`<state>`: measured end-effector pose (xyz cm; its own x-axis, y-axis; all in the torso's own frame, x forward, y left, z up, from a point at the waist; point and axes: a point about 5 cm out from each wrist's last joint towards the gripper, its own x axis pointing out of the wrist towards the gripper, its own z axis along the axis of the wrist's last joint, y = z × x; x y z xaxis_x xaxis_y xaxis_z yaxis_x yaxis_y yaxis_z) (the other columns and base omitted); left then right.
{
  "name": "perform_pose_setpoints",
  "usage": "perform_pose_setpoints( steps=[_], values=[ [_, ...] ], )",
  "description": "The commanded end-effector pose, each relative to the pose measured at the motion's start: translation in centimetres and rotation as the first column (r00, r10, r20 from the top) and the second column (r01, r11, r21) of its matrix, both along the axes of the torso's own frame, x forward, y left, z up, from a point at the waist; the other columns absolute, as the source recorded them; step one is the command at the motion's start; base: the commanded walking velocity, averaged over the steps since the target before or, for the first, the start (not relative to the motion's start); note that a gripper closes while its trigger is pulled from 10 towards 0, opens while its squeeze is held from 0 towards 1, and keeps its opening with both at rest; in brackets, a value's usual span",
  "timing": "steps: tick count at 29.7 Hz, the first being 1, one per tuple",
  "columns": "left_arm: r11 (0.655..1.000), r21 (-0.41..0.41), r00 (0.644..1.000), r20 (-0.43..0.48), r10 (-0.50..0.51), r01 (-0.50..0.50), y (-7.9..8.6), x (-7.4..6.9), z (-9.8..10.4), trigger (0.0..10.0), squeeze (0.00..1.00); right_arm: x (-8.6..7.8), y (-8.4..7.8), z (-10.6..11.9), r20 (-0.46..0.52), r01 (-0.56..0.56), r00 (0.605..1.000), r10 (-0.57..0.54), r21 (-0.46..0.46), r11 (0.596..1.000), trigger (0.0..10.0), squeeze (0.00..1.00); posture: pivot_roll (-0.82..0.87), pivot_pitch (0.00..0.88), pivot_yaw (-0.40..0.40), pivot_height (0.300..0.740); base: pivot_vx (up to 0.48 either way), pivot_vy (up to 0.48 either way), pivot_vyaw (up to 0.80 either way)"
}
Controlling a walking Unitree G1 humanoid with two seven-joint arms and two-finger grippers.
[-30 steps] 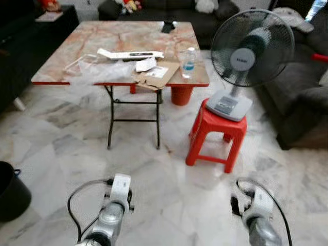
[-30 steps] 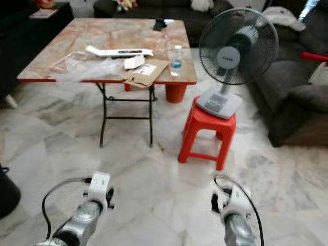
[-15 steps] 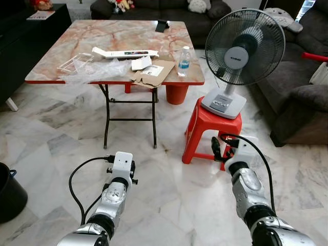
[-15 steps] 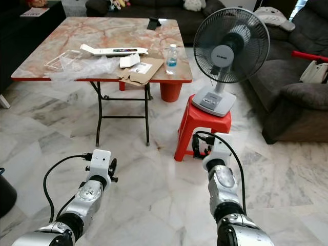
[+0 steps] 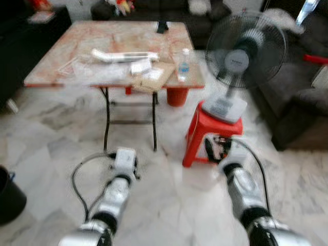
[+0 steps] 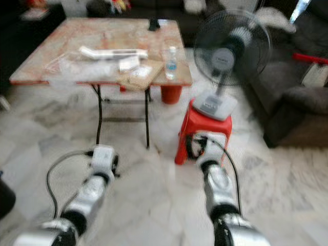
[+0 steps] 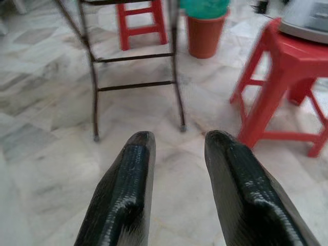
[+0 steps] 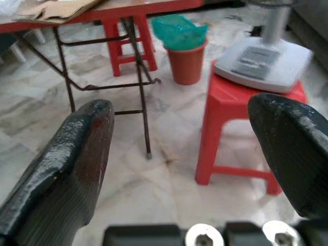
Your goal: Picking trash to rubbish bin
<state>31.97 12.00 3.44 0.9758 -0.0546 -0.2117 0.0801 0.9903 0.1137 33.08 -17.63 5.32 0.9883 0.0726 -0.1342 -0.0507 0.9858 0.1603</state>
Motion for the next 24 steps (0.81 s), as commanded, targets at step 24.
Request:
perform_pose_setpoints(
  steps=[24],
  values=[
    [0.999,0.036,0.996,0.085,0.018,-0.021,0.7,1.3,1.9,10.0,0.0,0.9,3.4,1.2,0.051,-0.11,0.993,0.108,0.028,0.994,10.0,0.0,-0.06,0.0,-0.045,0.74,0.385,0.0,0.02]
  ],
)
